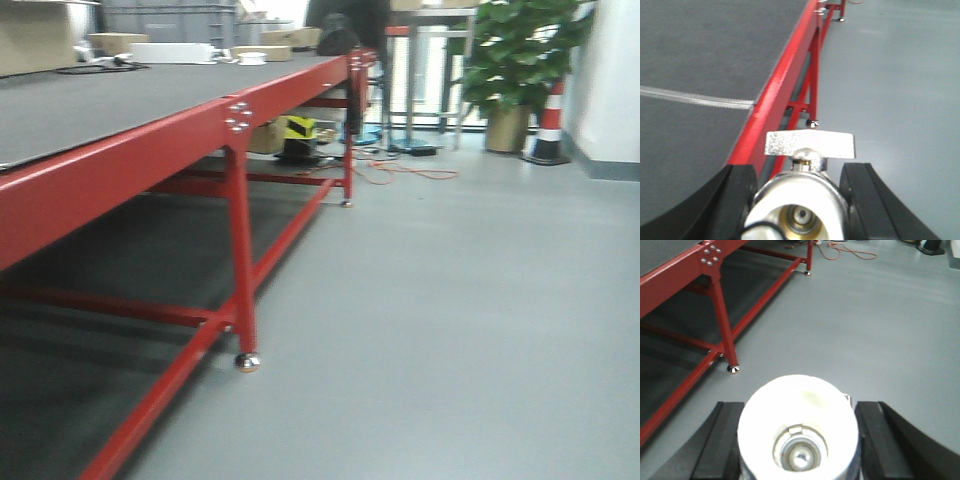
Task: Place valve from conveyor to right shelf box
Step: 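Drive the base away from the conveyor toward the shelf rack, holding the valve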
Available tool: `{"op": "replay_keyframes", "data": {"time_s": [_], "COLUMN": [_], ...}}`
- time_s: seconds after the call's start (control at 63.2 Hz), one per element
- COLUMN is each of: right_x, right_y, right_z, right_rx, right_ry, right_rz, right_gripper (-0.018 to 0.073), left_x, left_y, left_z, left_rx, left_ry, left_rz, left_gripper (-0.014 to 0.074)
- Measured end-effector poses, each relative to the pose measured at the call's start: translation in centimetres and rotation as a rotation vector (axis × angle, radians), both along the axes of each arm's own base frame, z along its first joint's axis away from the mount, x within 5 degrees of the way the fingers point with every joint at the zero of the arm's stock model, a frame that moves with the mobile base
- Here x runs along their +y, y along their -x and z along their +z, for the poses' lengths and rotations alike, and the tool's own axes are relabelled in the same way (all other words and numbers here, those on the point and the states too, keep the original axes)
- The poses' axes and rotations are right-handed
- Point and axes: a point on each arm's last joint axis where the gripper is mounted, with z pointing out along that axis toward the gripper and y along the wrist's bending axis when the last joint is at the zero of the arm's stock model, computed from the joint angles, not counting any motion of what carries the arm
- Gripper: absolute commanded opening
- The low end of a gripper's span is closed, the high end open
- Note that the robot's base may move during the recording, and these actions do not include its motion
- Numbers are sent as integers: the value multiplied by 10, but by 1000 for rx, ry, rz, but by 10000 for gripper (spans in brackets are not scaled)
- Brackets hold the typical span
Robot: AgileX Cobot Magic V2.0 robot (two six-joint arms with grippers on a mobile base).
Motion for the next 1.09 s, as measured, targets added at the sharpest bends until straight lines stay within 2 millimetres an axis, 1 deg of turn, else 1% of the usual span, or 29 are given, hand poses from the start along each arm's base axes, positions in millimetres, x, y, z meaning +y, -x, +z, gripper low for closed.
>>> {"op": "replay_keyframes", "data": {"time_s": [1.093], "right_x": [0], "right_y": [0], "right_z": [0], "right_rx": [0], "right_ry": [2], "right_rz": [-1], "right_gripper": [-151], "left_x": [0], "left_y": [0], "left_z": [0], "left_rx": [0], "left_ry": [0], "left_rz": [0], "left_gripper": [-111]}}
